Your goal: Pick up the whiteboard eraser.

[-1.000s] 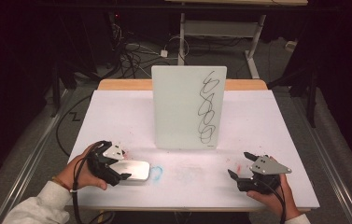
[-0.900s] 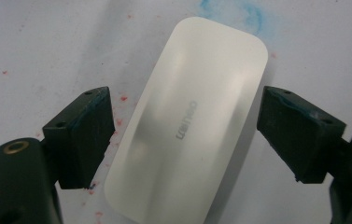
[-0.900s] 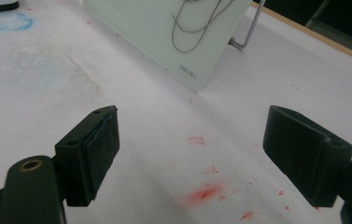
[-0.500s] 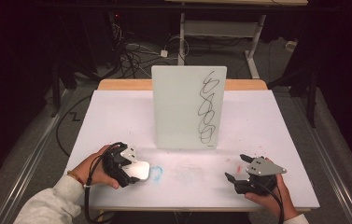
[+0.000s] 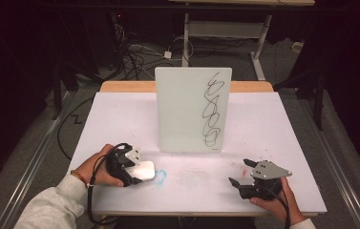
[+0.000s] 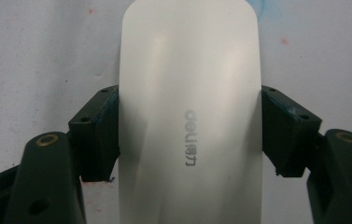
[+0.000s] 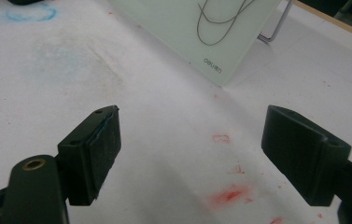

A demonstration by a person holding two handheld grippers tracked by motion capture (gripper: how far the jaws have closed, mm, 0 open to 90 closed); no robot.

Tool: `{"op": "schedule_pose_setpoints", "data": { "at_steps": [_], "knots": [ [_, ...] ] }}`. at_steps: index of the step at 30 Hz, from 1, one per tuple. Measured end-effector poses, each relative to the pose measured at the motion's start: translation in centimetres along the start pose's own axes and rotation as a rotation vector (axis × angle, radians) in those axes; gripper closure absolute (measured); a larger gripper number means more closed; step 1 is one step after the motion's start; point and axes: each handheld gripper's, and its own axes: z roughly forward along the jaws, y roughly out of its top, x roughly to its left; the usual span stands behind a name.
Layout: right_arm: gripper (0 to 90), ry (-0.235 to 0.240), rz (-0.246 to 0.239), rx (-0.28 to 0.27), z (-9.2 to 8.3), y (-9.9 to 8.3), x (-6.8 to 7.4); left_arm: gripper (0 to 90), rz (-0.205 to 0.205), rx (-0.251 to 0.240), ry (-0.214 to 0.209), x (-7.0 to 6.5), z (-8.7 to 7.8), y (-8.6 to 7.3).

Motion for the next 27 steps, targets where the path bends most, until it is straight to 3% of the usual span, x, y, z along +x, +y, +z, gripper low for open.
{"op": "schedule_pose_setpoints", "data": {
  "at_steps": [4, 7, 8, 9, 12, 14, 16, 17, 20, 23, 27],
  "knots": [
    [20.8, 0.001, 0.006, -0.003, 0.0, 0.0, -0.1, 28.9, -0.014, -0.027, 0.007, 0.0, -0.1, -0.2],
    [20.8, -0.002, 0.014, -0.006, 0.0, 0.0, -0.1, 29.0, -0.045, -0.098, 0.071, 0.0, -1.2, -0.8],
    [20.8, -0.006, 0.014, -0.007, 0.0, 0.0, -0.2, 29.0, -0.045, -0.098, 0.071, 0.0, -1.2, -0.8],
    [20.8, -0.008, 0.015, -0.011, -0.1, 0.0, -0.2, 29.0, -0.059, -0.136, 0.115, -0.1, -1.8, -1.0],
    [20.8, -0.020, 0.017, -0.016, -0.2, 0.0, -0.3, 29.0, -0.090, -0.200, 0.167, -0.4, -2.3, -1.4],
    [20.9, -0.029, 0.018, -0.024, -0.3, 0.0, -0.4, 29.0, -0.101, -0.217, 0.187, -0.5, -2.4, -1.4],
    [21.1, -0.039, 0.021, -0.033, -0.5, 0.1, -0.4, 29.0, -0.127, -0.237, 0.240, -0.9, -2.5, -1.6],
    [21.1, -0.039, 0.021, -0.033, -0.5, 0.1, -0.4, 29.0, -0.127, -0.237, 0.240, -0.9, -2.5, -1.6],
    [21.5, -0.059, 0.016, -0.043, -0.7, 0.1, -0.4, 29.1, -0.182, -0.299, 0.295, -1.3, -2.7, -2.1],
    [21.4, -0.075, 0.014, -0.051, -0.9, 0.2, -0.5, 29.1, -0.208, -0.331, 0.333, -1.7, -2.8, -2.3],
    [21.4, -0.095, 0.014, -0.063, -1.1, 0.2, -0.6, 29.1, -0.231, -0.355, 0.347, -1.8, -2.8, -2.4]
  ]
}}
